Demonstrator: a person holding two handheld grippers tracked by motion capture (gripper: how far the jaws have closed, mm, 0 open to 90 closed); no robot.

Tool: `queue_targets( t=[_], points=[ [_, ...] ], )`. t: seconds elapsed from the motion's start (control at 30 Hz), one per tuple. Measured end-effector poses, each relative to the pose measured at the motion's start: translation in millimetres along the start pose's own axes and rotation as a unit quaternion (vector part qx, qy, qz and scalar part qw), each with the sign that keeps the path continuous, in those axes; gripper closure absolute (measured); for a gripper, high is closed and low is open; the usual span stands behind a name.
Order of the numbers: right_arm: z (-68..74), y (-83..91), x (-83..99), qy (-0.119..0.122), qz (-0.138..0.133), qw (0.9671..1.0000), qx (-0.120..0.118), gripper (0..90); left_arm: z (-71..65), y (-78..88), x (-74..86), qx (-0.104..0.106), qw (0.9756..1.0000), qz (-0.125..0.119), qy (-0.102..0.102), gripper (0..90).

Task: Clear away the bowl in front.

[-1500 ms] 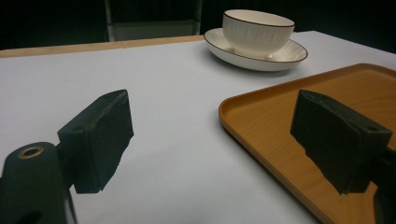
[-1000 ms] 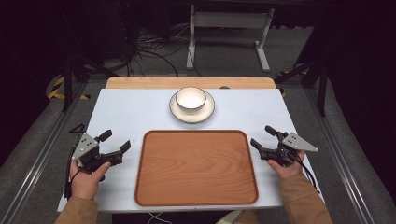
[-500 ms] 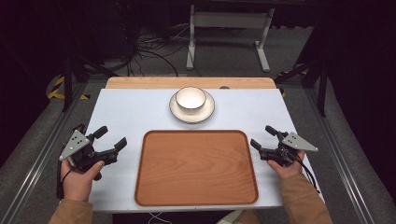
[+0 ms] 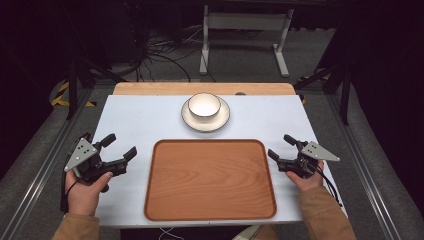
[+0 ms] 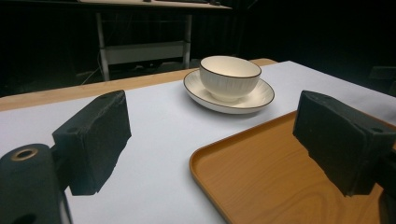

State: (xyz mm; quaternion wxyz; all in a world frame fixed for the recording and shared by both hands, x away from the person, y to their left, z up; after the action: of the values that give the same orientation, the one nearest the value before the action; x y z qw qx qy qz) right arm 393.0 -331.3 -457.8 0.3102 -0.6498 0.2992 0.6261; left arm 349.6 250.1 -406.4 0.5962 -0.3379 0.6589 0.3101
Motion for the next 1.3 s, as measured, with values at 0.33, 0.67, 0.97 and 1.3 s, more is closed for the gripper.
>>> queue_targets(
  t=[0.33,0.67,0.97,1.3],
  points=[
    [2.7,-0.6,-0.1,0.013,0.005,0.9999,-0.003,12.5,-15.9,-28.3,-11.3,0.026,0.9996,0.009,-0.012,12.5],
    [1.8,-2.0,-0.1,0.010,0.010,0.9999,-0.003,11.5,-31.6,-68.8,-18.8,0.064,0.9977,0.014,-0.019,12.3],
    [2.8,-2.9,-0.2,0.012,0.016,0.9998,-0.002,10.6,-42.2,-100.2,-32.9,0.087,0.9959,0.014,-0.020,12.2],
    [3.4,-3.3,-0.2,0.017,0.019,0.9997,-0.003,10.2,-53.7,-136.6,-33.5,0.106,0.9941,0.020,-0.014,12.4]
  ],
)
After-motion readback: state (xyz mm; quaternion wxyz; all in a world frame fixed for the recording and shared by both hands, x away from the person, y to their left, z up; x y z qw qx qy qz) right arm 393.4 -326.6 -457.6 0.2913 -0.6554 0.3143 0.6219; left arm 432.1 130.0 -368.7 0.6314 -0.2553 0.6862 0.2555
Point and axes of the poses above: each handheld gripper's, and its own axes: y roughly backward along the jaws, x roughly out of its underside, z roughly to its left, the point moved 1 cm from there along -y, roughly forward along the jaws, and after that the axes turned 11 degrees about -z, right-handed, at the moved point
